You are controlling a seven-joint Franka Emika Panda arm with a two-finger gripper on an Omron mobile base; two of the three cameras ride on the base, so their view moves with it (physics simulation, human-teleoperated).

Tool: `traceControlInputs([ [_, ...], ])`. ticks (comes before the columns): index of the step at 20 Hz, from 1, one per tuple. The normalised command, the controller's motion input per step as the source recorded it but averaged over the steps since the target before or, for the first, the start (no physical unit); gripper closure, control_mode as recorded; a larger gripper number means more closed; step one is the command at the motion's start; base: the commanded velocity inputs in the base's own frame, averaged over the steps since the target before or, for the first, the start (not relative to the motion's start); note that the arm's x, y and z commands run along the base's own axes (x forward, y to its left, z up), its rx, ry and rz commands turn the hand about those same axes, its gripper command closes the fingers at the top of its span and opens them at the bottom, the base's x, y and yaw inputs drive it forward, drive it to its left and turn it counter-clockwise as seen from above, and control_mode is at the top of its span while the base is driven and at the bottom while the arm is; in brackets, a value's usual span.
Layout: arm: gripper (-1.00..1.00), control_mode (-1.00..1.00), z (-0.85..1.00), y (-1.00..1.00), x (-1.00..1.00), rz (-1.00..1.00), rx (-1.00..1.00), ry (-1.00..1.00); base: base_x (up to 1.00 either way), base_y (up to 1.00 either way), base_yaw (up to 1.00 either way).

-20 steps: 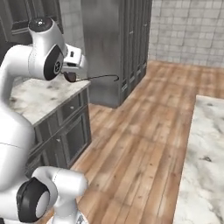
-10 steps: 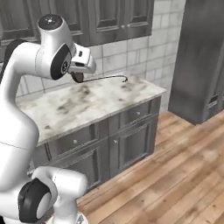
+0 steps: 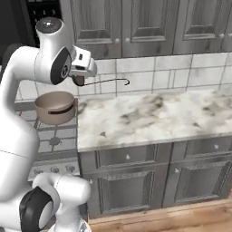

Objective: Open the cabinet and move the ladle to the pot. Then close the cabinet.

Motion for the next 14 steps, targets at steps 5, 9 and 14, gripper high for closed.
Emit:
traceControlInputs([
  [5, 1.0, 1.0, 0.0, 0.0, 0.0, 0.0, 0.0, 0.0, 0.83, -0.11, 0.46],
  [9, 1.0, 1.0, 0.0, 0.0, 0.0, 0.0, 0.0, 0.0, 0.85, -0.21, 0.42],
  [14, 1.0, 1.0, 0.0, 0.0, 0.0, 0.0, 0.0, 0.0, 0.68, -0.15, 0.45],
])
